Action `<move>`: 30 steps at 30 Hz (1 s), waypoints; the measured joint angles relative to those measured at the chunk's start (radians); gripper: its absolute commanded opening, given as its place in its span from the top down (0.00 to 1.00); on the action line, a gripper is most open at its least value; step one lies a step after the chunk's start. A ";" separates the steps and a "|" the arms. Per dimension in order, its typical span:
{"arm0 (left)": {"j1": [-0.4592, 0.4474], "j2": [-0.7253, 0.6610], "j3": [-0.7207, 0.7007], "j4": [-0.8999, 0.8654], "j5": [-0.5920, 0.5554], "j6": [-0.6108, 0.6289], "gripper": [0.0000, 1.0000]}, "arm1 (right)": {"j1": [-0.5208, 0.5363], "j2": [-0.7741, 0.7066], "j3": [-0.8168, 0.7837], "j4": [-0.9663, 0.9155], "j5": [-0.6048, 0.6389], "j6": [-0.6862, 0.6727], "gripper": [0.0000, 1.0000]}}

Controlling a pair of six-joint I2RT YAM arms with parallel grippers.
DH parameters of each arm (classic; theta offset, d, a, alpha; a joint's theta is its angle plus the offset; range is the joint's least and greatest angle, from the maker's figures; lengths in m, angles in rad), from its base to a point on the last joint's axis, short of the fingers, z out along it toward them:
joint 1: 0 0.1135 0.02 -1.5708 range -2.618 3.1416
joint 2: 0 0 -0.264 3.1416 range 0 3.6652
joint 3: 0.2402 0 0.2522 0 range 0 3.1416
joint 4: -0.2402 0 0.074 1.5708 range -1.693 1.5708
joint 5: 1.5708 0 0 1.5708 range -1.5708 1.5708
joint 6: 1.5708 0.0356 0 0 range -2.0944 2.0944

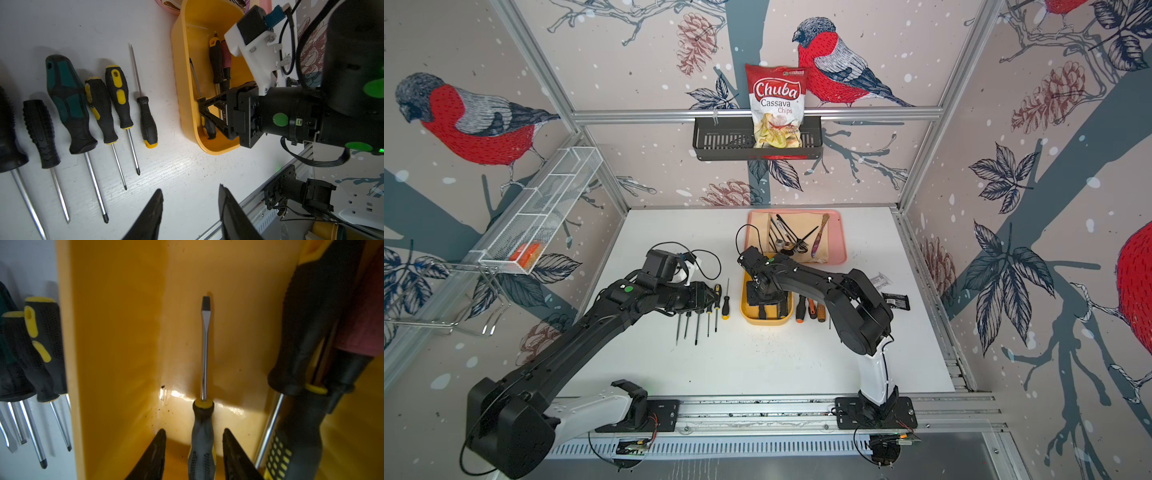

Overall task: Take out the screwdriver from the storage box
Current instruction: Pick up the screwdriver from the storage box.

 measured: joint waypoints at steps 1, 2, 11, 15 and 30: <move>0.000 0.000 -0.001 0.000 0.000 0.001 0.54 | 0.001 0.008 0.003 0.000 0.000 0.000 0.56; 0.000 -0.001 -0.002 0.000 0.000 0.002 0.54 | 0.002 0.018 0.005 0.000 0.000 0.000 0.57; 0.000 -0.002 -0.020 -0.001 -0.001 0.002 0.54 | 0.008 0.064 0.011 -0.006 0.001 -0.002 0.71; 0.000 0.001 -0.020 0.000 -0.001 0.001 0.55 | 0.008 0.070 0.016 -0.006 0.001 -0.006 0.81; -0.003 0.027 -0.022 0.045 -0.001 -0.032 0.55 | 0.000 -0.020 0.040 -0.047 0.011 -0.040 0.87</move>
